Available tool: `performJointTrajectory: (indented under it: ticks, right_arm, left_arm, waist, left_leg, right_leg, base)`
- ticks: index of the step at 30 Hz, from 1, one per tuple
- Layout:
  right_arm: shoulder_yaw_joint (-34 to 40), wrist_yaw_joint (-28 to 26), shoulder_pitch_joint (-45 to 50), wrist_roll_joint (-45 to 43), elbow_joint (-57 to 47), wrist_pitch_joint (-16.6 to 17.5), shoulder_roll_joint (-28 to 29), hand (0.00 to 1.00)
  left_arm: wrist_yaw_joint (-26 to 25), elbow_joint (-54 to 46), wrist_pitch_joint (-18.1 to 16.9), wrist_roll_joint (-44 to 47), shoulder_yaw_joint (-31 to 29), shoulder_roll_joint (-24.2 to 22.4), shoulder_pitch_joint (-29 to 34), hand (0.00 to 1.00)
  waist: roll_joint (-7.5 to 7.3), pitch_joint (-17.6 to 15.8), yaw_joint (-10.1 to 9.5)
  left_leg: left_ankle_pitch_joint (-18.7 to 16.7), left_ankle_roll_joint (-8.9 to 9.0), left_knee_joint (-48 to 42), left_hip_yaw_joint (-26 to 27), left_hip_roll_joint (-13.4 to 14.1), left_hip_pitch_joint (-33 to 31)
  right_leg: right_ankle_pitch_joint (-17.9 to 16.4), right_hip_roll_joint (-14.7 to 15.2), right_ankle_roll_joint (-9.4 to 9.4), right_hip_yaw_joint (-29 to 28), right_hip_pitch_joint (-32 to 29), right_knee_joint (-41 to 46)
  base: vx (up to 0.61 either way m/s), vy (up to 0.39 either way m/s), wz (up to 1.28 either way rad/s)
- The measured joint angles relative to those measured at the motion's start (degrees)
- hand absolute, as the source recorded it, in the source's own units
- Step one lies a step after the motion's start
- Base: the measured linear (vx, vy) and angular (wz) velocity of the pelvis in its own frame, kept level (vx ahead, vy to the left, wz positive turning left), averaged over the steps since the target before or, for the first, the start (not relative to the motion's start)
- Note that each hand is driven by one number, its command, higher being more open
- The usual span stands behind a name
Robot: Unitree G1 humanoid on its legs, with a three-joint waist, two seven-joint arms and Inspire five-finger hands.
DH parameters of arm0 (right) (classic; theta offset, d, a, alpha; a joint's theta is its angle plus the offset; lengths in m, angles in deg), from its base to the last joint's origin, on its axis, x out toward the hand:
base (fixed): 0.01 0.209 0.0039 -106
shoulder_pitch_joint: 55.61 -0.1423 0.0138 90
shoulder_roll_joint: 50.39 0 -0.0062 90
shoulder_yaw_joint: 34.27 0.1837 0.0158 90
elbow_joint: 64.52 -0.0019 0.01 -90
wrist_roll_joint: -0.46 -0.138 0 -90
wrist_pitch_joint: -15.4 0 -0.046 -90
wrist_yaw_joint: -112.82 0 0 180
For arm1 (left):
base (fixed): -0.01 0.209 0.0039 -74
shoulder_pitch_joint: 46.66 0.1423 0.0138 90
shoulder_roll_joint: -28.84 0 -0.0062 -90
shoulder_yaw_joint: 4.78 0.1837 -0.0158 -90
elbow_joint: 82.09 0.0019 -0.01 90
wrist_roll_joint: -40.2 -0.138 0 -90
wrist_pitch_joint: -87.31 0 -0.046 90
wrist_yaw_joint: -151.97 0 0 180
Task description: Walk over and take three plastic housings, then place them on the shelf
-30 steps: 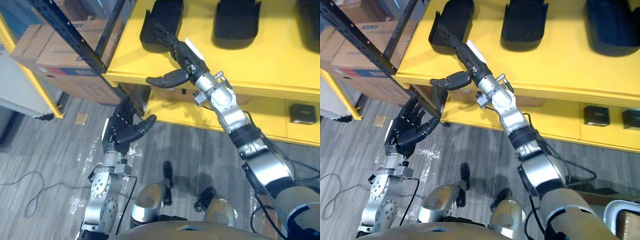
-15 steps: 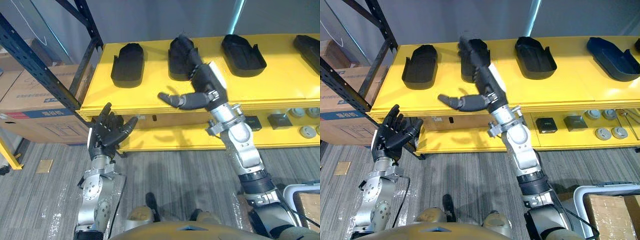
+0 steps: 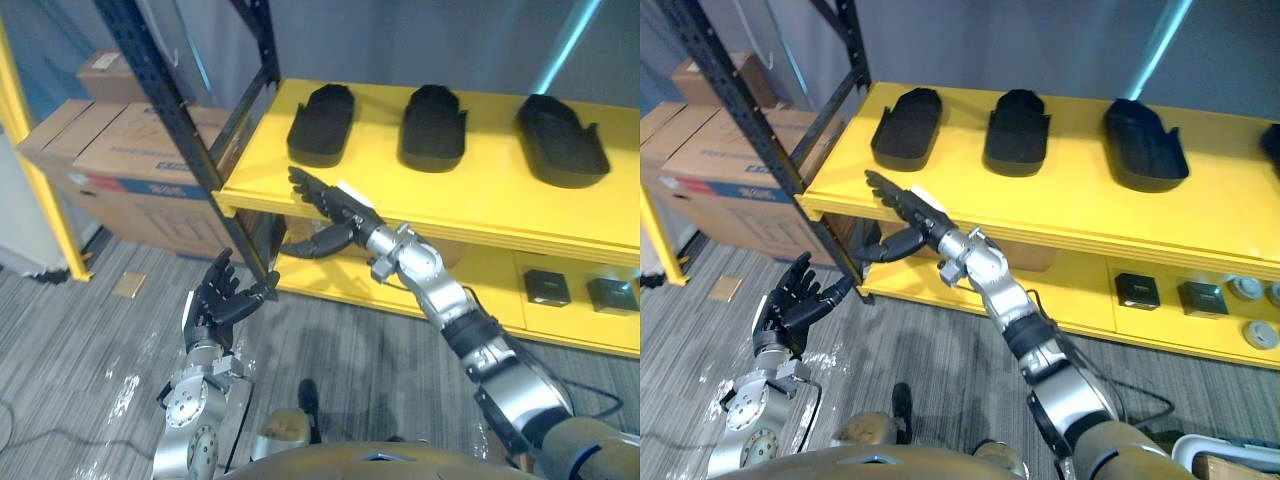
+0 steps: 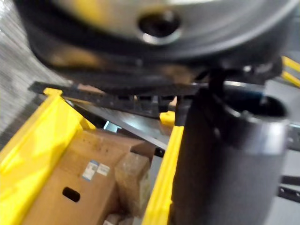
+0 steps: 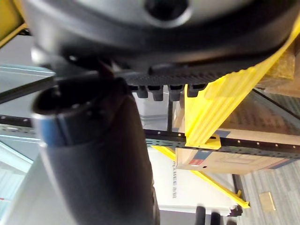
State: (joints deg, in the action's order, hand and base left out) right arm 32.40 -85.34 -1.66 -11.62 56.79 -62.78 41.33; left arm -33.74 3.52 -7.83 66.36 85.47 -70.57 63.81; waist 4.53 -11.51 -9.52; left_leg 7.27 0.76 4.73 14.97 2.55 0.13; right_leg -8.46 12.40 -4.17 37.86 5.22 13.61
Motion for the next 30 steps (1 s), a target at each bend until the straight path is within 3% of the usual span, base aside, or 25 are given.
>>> performJointTrajectory:
  ticks: [5, 10, 20, 27, 30]
  right_arm:
    - [2.0, 1.6, -10.0, 0.0, 6.9, 4.2, -2.4, 1.0]
    - [3.3, 4.2, -16.2, -0.2, 11.2, 7.1, -4.7, 1.0]
    - [3.3, 6.2, -20.5, 0.0, 14.3, 7.4, -7.6, 1.0]
    - [2.3, 7.5, -23.9, 0.5, 17.5, 7.4, -8.2, 1.0]
    - [2.3, 8.8, -25.0, 0.5, 18.1, 7.4, -8.2, 1.0]
  left_arm:
    - [1.2, 0.0, 0.0, 0.4, 0.0, -0.7, 0.3, 1.0]
    - [2.4, -0.1, 0.0, 1.3, 2.5, -1.3, 0.2, 1.0]
    - [2.8, -0.1, -0.2, 3.0, 4.7, -1.6, -3.4, 1.0]
    - [2.1, 0.3, -0.2, 3.3, 9.1, -1.1, -4.7, 1.0]
    - [2.1, 1.3, -0.2, 3.4, 10.0, -1.1, -5.6, 1.0]
  waist:
    - [1.87, -4.6, -1.02]
    - [2.86, -8.0, -1.34]
    - [4.14, -12.6, -1.23]
    - [5.09, -13.4, -1.55]
    - [6.25, -14.1, -1.52]
  left_leg:
    - [0.5, -0.4, -1.8, -1.8, -2.1, -2.9]
    - [1.7, -0.91, -2.1, -2.4, -3.0, -5.2]
    - [2.6, -1.77, -2.9, -1.8, -3.7, -6.6]
    - [2.7, -1.58, -3.2, -1.3, -3.9, -6.8]
    - [2.3, -1.13, -3.6, -1.3, -3.9, -6.9]
  right_leg:
    - [-4.7, 5.4, 0.63, 1.2, -4.4, 10.2]
    - [-6.4, 7.7, 1.07, 1.2, -7.8, 14.7]
    - [-7.5, 9.8, 1.08, -0.4, -11.0, 18.7]
    - [-8.8, 10.8, 1.6, -1.0, -12.1, 21.1]
    - [-9.1, 11.1, 1.76, -1.0, -12.3, 21.7]
  base:
    - [-0.06, 0.046, 0.27]
    - [-0.04, -0.004, 0.09]
    - [0.0, -0.03, -0.03]
    - [-0.01, -0.058, -0.02]
    - [-0.02, -0.06, 0.01]
